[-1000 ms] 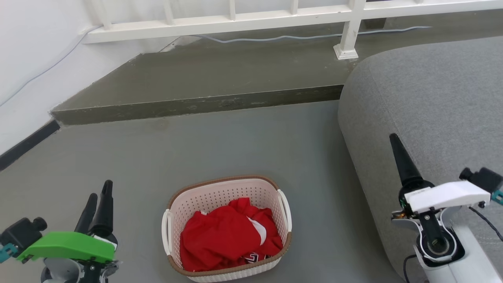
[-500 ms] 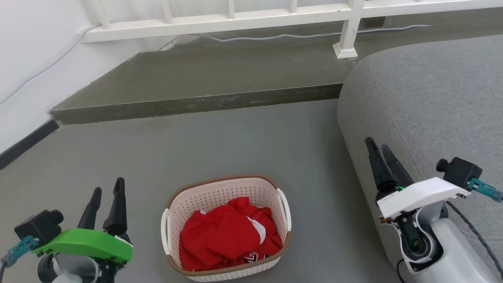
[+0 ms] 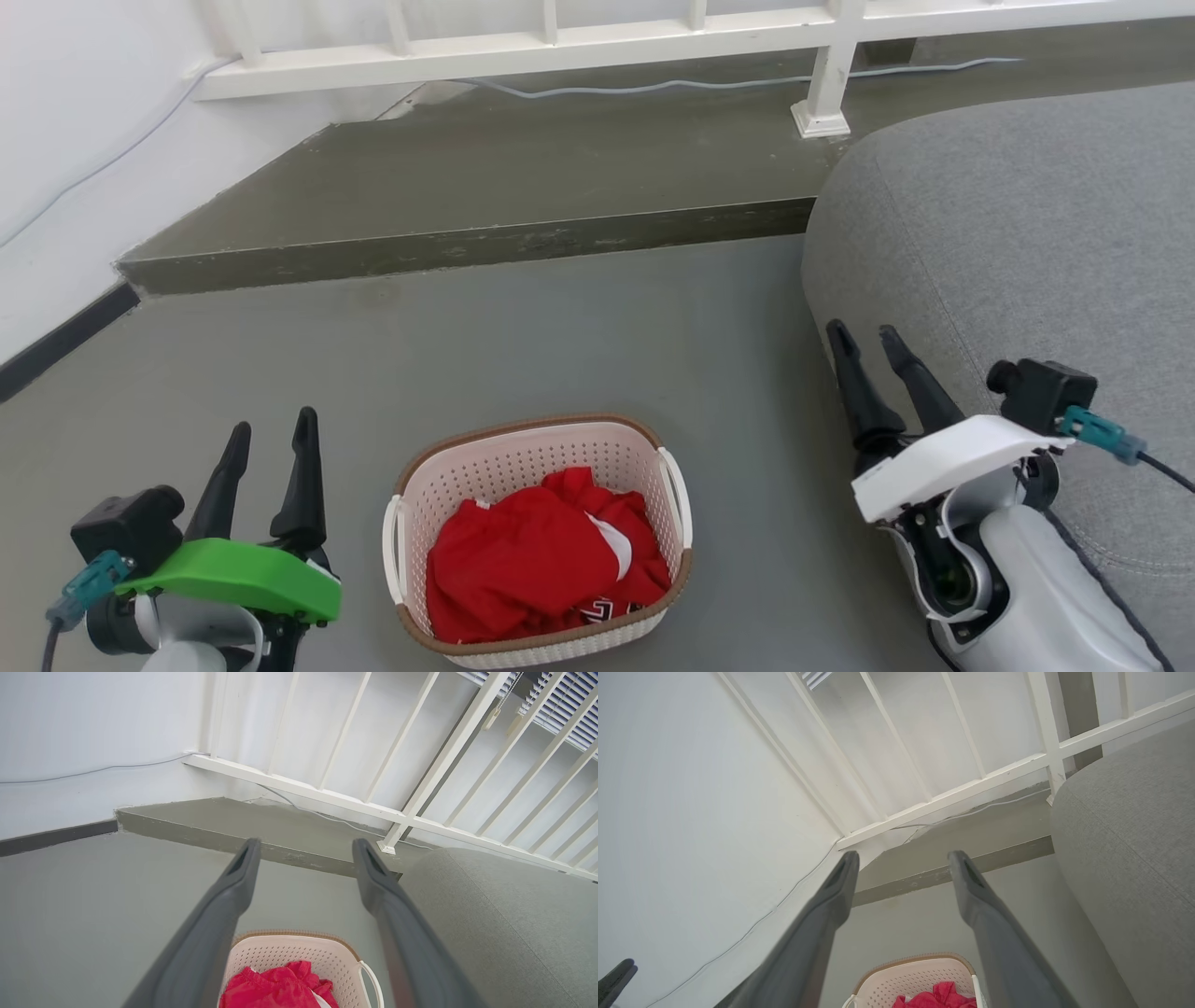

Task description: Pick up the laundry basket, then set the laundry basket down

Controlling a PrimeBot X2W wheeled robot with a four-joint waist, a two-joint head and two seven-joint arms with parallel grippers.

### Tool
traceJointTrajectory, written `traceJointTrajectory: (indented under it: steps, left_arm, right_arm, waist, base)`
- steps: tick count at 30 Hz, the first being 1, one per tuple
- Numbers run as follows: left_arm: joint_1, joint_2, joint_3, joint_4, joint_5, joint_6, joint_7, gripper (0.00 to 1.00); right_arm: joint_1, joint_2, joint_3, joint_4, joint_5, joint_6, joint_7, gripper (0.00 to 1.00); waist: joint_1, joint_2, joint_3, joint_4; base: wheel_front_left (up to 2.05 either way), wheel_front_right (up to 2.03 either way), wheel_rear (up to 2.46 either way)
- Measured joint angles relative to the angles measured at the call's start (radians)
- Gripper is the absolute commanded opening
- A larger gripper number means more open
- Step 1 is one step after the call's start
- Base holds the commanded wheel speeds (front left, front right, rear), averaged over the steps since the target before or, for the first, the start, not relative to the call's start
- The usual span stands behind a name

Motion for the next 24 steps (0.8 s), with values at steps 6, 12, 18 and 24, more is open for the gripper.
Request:
traceJointTrajectory:
  steps: [6,12,18,24]
  left_arm:
    - [0.0,0.0,-0.01,-0.02,0.086,0.008,-0.023,1.0]
    - [0.0,-0.001,-0.017,-0.032,0.164,0.015,-0.047,1.0]
    - [0.0,-0.002,-0.025,-0.045,0.238,0.017,-0.065,1.0]
    - [0.0,-0.002,-0.03,-0.053,0.313,0.018,-0.091,1.0]
  right_arm:
    - [-0.014,0.0,0.042,-0.005,-0.091,-0.018,-0.026,1.0]
    - [-0.02,-0.003,0.072,-0.01,-0.171,-0.032,-0.043,1.0]
    - [-0.032,-0.005,0.101,-0.015,-0.247,-0.043,-0.063,1.0]
    - [-0.037,-0.008,0.125,-0.02,-0.321,-0.052,-0.085,1.0]
  waist:
    - [0.0,0.0,-0.002,0.0]
    - [0.0,0.0,-0.002,-0.001]
    - [0.0,0.0,-0.001,-0.002]
    - [0.0,0.0,0.001,-0.003]
  base:
    - [0.0,0.0,0.0]
    - [0.0,0.0,0.0]
    - [0.0,0.0,0.0]
    - [0.0,0.0,0.0]
